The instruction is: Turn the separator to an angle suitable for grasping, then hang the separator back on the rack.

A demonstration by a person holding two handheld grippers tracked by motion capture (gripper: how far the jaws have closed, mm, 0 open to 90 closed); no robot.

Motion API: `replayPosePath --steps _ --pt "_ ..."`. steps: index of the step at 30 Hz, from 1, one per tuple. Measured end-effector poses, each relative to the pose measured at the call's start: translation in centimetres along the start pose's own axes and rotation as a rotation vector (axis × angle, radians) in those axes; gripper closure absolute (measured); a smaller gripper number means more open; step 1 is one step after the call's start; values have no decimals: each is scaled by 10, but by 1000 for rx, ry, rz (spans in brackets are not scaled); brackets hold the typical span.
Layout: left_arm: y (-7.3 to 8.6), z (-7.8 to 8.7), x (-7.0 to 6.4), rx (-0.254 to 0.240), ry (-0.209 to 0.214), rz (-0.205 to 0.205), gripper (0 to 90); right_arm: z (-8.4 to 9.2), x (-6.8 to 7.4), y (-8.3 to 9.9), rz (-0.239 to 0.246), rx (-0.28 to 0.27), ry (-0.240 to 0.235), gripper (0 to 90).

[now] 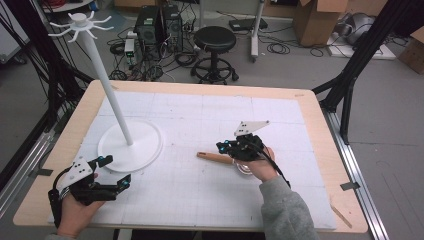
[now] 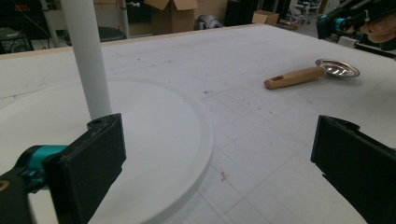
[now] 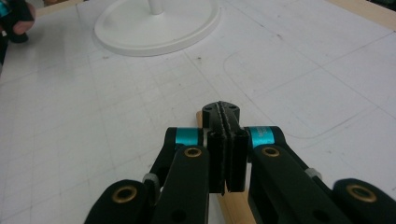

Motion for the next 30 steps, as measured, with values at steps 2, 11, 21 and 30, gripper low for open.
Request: replayPosePath --steps 2,11,21,30 --pt "0 -1 0 2 -1 3 37 4 0 1 -22 -14 -23 857" --pt "-1 -4 -1 0 6 1 37 16 -2 3 -19 -41 -68 504" --pt "0 -5 -2 4 9 2 37 31 -4 4 27 -32 -103 77" --pt "-1 -8 -3 4 14 3 37 36 -2 5 69 -17 -114 6"
Point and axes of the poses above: each handheld gripper's, and its own axes: z roughly backward along the jaws, y roughly out of its underside, x roughly to its left, the point moved 8 cm from there along -z, roughly forward along the jaws, and after that the axes turned 14 degrees about z, right-handed, at the moved point
